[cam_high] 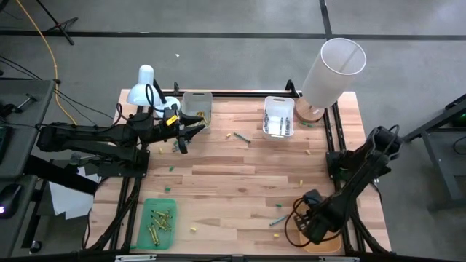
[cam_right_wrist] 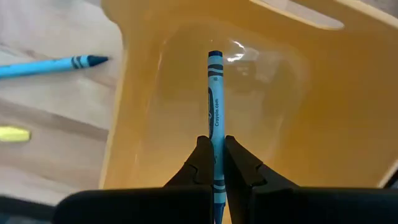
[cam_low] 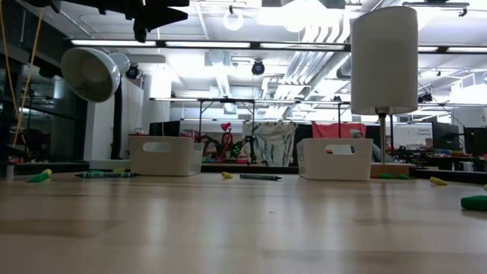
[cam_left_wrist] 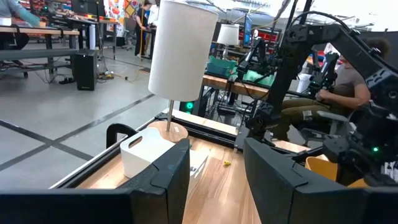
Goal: Sort crayons
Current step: Put the blue crayon into the yellow bin
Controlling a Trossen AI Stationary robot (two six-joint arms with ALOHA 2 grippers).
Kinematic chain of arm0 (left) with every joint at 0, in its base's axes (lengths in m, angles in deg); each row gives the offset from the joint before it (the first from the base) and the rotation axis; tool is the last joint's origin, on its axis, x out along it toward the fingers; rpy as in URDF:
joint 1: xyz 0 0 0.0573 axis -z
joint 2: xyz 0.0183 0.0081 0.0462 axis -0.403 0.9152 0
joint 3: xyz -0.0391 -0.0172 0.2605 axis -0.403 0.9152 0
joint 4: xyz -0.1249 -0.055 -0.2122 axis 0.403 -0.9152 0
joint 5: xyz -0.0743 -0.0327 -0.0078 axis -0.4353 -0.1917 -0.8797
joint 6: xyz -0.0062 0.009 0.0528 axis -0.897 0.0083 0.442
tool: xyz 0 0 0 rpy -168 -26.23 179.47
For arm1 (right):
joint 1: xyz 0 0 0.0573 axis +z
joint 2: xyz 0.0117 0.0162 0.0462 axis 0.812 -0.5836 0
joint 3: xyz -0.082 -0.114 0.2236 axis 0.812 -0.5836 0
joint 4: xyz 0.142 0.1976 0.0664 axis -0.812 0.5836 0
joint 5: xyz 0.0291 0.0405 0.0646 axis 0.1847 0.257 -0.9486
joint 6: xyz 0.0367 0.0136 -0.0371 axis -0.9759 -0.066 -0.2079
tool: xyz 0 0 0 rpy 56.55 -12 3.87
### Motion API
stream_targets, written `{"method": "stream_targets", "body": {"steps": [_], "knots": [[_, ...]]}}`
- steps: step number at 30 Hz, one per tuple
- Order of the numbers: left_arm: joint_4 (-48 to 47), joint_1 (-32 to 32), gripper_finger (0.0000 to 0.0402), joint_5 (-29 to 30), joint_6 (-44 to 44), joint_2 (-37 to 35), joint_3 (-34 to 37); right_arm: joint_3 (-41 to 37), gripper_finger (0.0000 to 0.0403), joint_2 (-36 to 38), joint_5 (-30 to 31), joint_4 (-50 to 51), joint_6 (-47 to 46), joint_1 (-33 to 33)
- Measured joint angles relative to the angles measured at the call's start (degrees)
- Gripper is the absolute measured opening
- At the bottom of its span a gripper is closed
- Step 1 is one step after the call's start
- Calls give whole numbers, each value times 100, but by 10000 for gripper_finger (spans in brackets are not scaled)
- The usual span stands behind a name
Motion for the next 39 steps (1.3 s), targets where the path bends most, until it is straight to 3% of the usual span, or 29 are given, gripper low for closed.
{"method": "stream_targets", "body": {"steps": [12, 20, 30, 39], "knots": [[0, 0, 140, 0, 0, 0, 0, -2, 18, -512, 9, -297, 0, -24], [0, 1, 140, 0, 0, 0, 0, -505, 20, -623, -118, -1444, -65, -24], [-4, 0, 140, 0, 2, 0, 0, -553, 26, -623, -208, -1231, -141, -26], [-180, 0, 140, 0, 2, 2, 0, -553, 130, -619, -223, -1352, -143, -26]]}}
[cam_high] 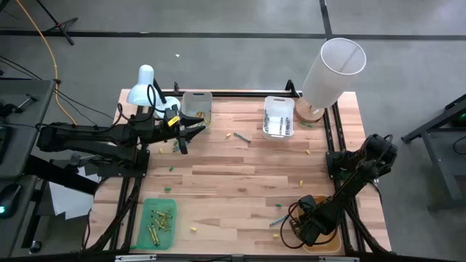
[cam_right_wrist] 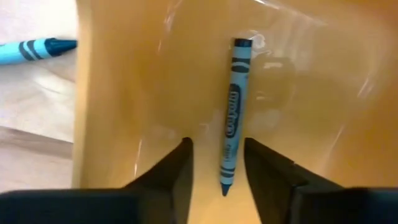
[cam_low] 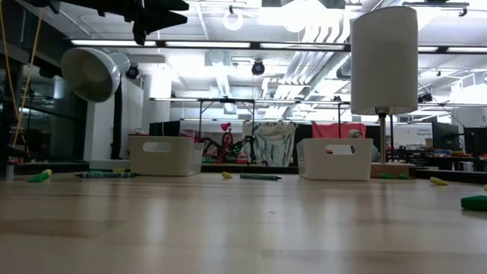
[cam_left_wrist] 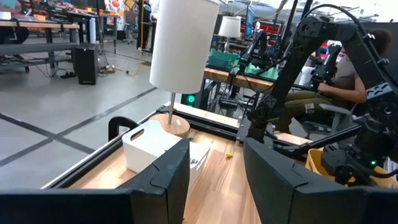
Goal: Sort crayons
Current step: Put the blue crayon into the yellow bin
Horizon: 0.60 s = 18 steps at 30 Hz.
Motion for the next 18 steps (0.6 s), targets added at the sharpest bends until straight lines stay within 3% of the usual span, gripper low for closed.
{"method": "stream_targets", "body": {"steps": [6, 11, 15, 18], "knots": [[-54, 2, 140, 0, 0, 0, 0, 171, 194, 312, 7, 246, 471, 69], [-57, 2, 140, 0, 0, 0, 0, 474, 213, 1022, 285, 932, 811, 242], [-63, 2, 140, 0, 0, 0, 0, 644, 213, 1748, 1005, 1163, 1221, 316], [-63, 1, 140, 0, 0, 0, 0, 675, 213, 2257, 2035, 1102, 1677, 192]]}}
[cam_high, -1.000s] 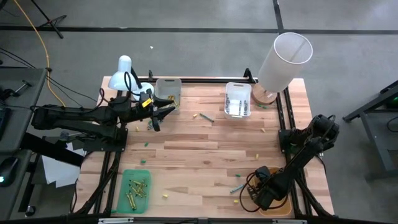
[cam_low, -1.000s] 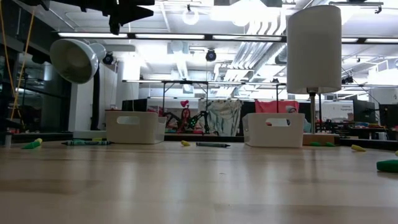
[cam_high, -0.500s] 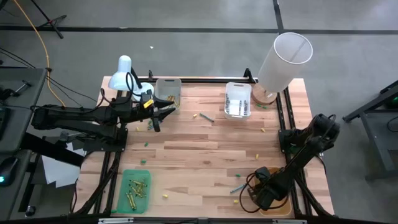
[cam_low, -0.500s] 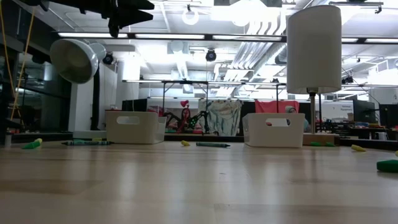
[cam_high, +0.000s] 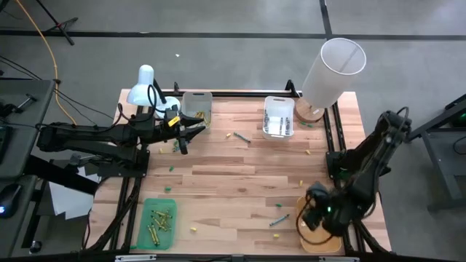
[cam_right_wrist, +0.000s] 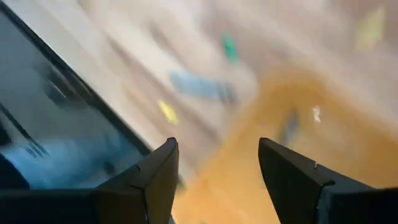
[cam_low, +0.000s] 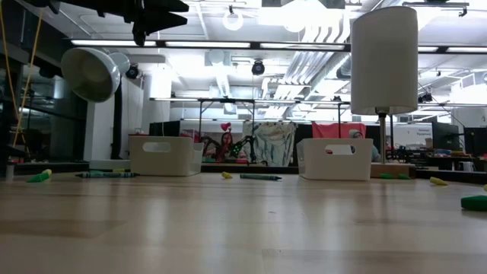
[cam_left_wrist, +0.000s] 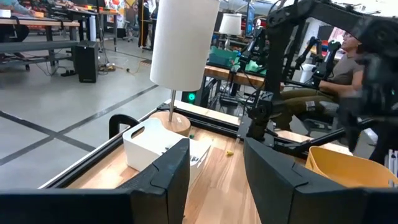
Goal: Sort crayons
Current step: Put the blue crayon into the yellow bin
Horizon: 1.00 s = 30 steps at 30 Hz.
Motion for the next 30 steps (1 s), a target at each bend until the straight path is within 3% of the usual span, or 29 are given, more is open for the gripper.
{"method": "stream_targets", "body": {"steps": [5, 7, 9, 13, 18, 25, 30], "knots": [[-2, 1, 140, 0, -30, 0, 0, 0, 213, 469, 2137, -39, 930, -558], [-3, 0, 140, 0, -144, 0, 0, 0, 213, 521, 2686, -206, 1584, -928], [-2, 1, 140, -5, -357, -1, 0, 0, 213, 528, 2852, -633, 2602, -1398], [177, -1, 140, -372, -934, -2, 0, 0, 213, 438, 2373, -2079, 5215, -2410], [600, 5, 140, -1252, -668, -4, 0, 0, 213, 238, 1319, -3704, 7576, -3576], [621, 90, 140, -1382, -519, -4, 0, -4, 213, -26, 307, -5245, 9221, -4807], [614, 218, 140, -1174, -69, -2, 0, -4, 213, -239, -442, -6356, 9818, -5218]]}}
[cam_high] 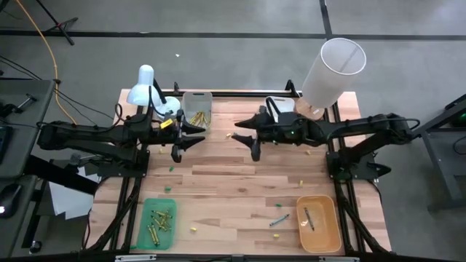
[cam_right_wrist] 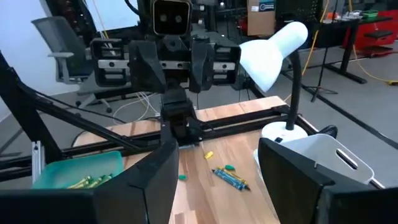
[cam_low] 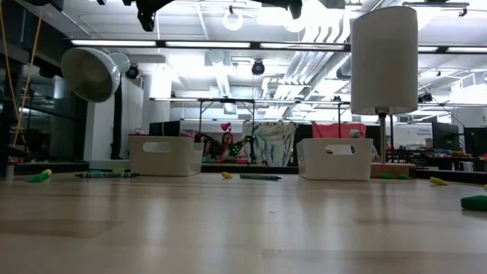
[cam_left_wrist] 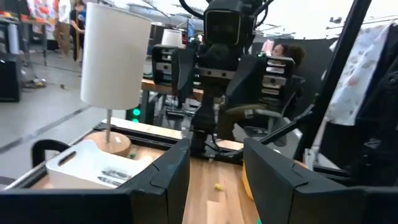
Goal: Sort crayons
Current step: Put the blue crayon into the yellow bin
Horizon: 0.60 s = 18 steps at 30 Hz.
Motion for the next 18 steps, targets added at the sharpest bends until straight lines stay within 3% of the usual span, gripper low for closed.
{"method": "stream_targets", "body": {"steps": [10, 15, 18], "knots": [[45, 6, 140, 223, 168, 0, 0, -2, 213, -110, -160, 6, -21, -66], [812, 6, 140, 348, -120, -19, 0, -2, 213, -233, 572, 285, -919, -192], [1196, 6, 140, 348, -5, -22, -2, 238, 213, -551, 624, 877, -1280, -450]]}}
